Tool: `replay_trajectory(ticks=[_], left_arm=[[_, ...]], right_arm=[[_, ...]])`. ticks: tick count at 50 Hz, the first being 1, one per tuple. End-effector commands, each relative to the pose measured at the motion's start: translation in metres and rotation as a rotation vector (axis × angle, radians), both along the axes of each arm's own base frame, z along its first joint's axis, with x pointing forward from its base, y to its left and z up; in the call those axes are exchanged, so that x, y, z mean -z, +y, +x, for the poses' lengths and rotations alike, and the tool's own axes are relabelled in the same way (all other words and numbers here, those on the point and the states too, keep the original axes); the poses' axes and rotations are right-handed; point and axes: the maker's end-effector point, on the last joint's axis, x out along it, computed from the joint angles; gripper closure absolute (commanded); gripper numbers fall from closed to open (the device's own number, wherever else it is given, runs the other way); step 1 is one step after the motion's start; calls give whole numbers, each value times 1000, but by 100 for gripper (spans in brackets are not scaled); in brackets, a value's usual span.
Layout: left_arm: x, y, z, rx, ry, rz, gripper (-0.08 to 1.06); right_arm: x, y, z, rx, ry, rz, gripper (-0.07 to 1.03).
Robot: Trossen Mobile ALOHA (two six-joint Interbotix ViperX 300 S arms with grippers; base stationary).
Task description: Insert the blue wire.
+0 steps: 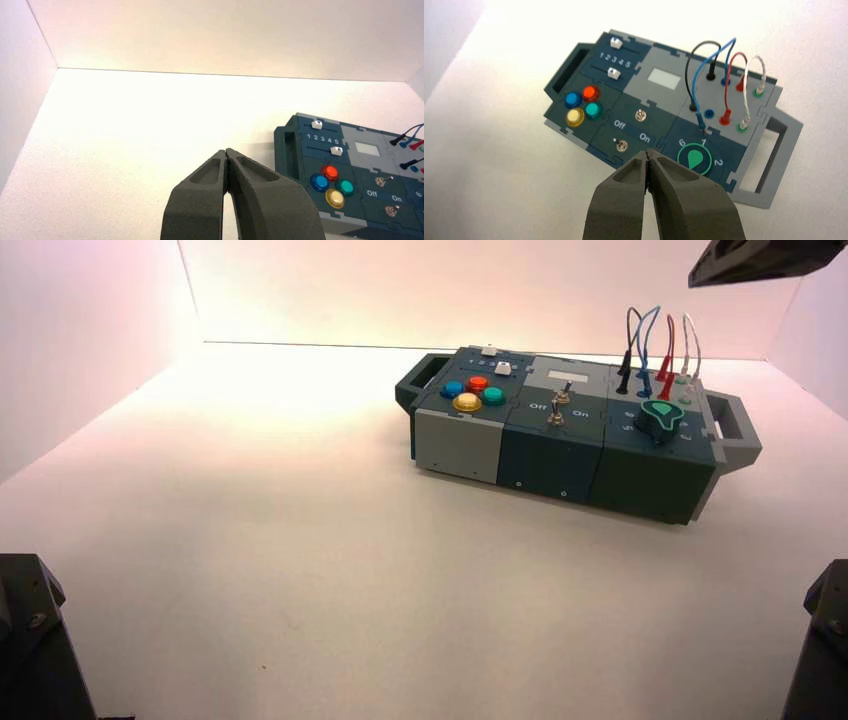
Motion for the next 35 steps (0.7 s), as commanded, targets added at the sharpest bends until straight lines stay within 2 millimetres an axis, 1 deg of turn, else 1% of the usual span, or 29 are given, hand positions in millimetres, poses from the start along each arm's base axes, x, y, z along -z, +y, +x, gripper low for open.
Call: replay_trajectory(ticks=[1,18,28,35], left_arm=[[-13,0,7,-2,-35,0,100],[-10,1,8,0,-32,12,100],[-8,1,7,0,-28,13,100],[-8,1,7,0,-28,13,100]], right_arm=[[-6,0,8,9,-11,3,99],[0,-1,8,12,6,-2,99],[0,-1,9,9,0,-10,99],[4,-2,8,9,14,-14,98]])
